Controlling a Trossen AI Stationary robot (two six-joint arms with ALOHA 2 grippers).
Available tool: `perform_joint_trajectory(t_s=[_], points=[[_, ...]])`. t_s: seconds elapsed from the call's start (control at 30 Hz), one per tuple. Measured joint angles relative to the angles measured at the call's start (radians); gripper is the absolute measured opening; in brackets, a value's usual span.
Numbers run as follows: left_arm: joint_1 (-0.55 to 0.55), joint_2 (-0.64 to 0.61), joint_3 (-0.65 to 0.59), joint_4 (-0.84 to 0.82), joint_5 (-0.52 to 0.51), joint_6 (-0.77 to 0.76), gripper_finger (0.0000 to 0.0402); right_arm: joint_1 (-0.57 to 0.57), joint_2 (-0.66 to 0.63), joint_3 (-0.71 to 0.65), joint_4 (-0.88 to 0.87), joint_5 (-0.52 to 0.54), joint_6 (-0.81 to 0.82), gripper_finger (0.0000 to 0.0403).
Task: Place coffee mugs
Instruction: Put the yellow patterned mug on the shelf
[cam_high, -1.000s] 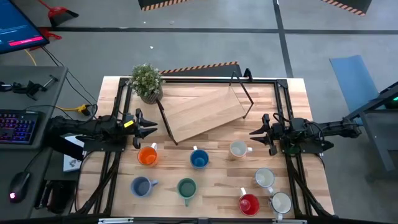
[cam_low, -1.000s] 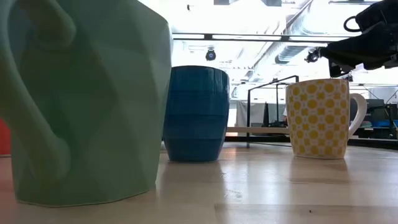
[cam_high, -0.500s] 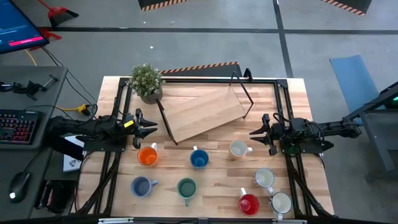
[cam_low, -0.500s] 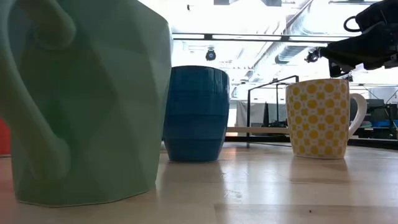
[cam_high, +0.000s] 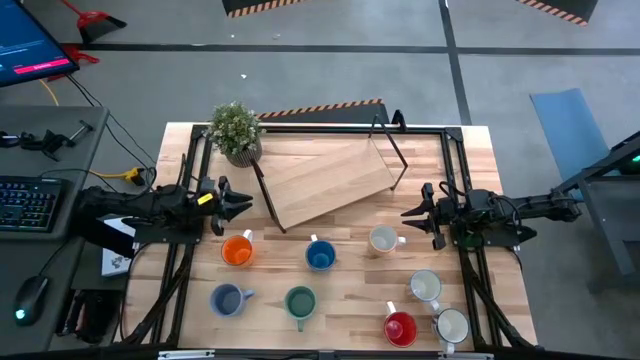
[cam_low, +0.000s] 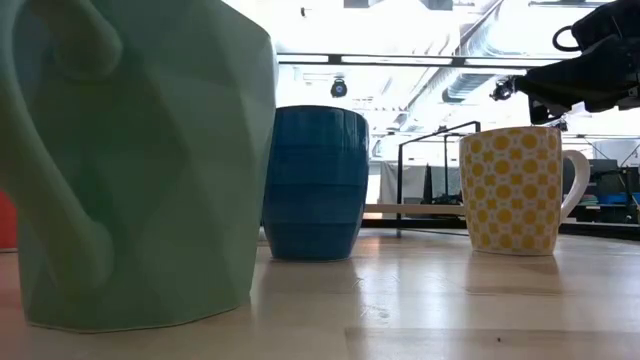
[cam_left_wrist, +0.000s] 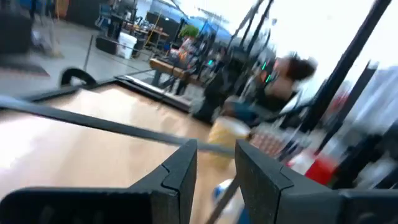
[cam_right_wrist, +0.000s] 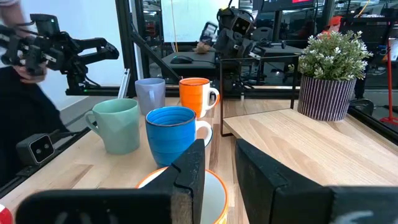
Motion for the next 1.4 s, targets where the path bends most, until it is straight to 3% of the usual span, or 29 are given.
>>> perform_joint_trajectory(t_s=[0.33, 0.73, 0.83, 0.97, 1.13, 1.27, 1.4], points=[[0.001, 0.0, 0.0, 0.077, -0.102, -0.267, 0.0099, 0.0, 0.0, 0.0, 0.0, 0.0, 0.0, 0.0073], [0.001, 0.0, 0.0, 0.165, -0.17, -0.245, 0.0099, 0.0, 0.0, 0.0, 0.008, 0.001, 0.018, 0.0073], [0.001, 0.0, 0.0, 0.273, -0.171, -0.208, 0.0099, 0.0, 0.0, 0.0, 0.015, 0.002, 0.087, 0.0073], [0.001, 0.0, 0.0, 0.41, -0.169, -0.134, 0.0099, 0.0, 0.0, 0.0, 0.05, 0.0, 0.337, 0.0073], [0.001, 0.0, 0.0, 0.517, -0.168, -0.042, 0.0099, 0.0, 0.0, 0.006, 0.213, -0.004, 0.499, 0.0073], [0.001, 0.0, 0.0, 0.534, -0.168, 0.005, 0.0099, 0.003, 0.014, 0.123, 0.246, -0.034, 0.453, 0.0073], [0.001, 0.0, 0.0, 0.527, -0.167, 0.034, 0.0099, 0.003, 0.139, 0.351, 0.001, -0.03, 0.368, 0.0073]])
